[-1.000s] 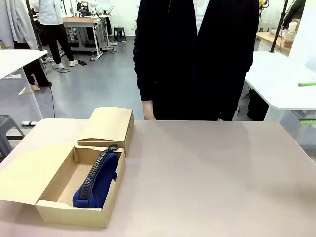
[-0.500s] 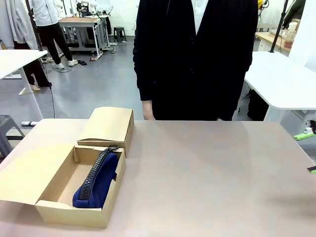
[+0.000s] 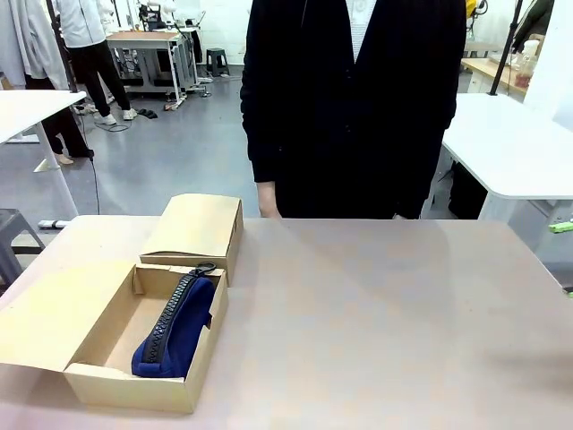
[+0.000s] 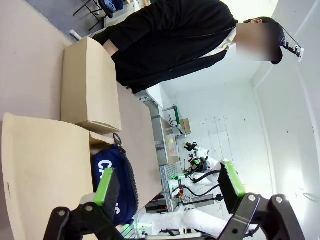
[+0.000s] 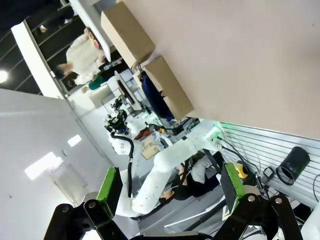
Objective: Place items inside the box.
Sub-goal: Close the lid of the Mailer Box closest to the robot.
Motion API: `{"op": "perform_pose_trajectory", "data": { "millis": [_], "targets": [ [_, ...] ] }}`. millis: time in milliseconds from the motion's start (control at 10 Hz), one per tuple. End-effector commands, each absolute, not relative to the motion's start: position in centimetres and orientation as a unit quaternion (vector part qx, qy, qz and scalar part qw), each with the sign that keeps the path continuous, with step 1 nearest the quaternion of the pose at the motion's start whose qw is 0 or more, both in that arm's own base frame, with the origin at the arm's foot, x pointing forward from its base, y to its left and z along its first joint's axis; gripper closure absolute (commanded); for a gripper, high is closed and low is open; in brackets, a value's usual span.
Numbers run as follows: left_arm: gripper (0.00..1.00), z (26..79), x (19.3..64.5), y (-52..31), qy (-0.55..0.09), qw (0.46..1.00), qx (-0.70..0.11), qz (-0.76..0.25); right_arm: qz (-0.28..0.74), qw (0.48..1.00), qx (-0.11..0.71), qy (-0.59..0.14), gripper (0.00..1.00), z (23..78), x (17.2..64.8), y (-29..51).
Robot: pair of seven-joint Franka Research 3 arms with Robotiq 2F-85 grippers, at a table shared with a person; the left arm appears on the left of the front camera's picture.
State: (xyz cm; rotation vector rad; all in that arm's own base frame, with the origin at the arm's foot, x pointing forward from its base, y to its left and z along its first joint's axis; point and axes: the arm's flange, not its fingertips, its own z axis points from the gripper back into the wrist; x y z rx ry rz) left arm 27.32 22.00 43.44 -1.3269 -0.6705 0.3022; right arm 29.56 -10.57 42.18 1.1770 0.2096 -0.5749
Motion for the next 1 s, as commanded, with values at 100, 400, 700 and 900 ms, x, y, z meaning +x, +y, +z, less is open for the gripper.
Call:
{"op": "perform_pose_trajectory", "data": {
  "millis": [100, 400, 700, 900],
  "targets": [
    [0.0, 43.6, 27.3, 21.9, -0.313, 0.719, -0.607, 0.132, -0.257, 0.786, 0.554, 0.093, 0.0, 42.2, 29.5, -10.6],
    [0.0, 46.3, 26.1, 18.5, -0.339, 0.668, -0.66, -0.054, -0.257, 0.786, 0.554, 0.093, 0.0, 42.2, 29.5, -10.6],
    [0.0, 47.8, 28.3, 5.3, -0.442, 0.655, -0.412, -0.453, -0.257, 0.786, 0.554, 0.093, 0.0, 42.2, 29.5, -10.6],
    [0.0, 46.2, 28.8, 0.4, -0.469, 0.589, -0.251, -0.608, -0.257, 0.786, 0.554, 0.093, 0.0, 42.2, 29.5, -10.6]
  ]
}}
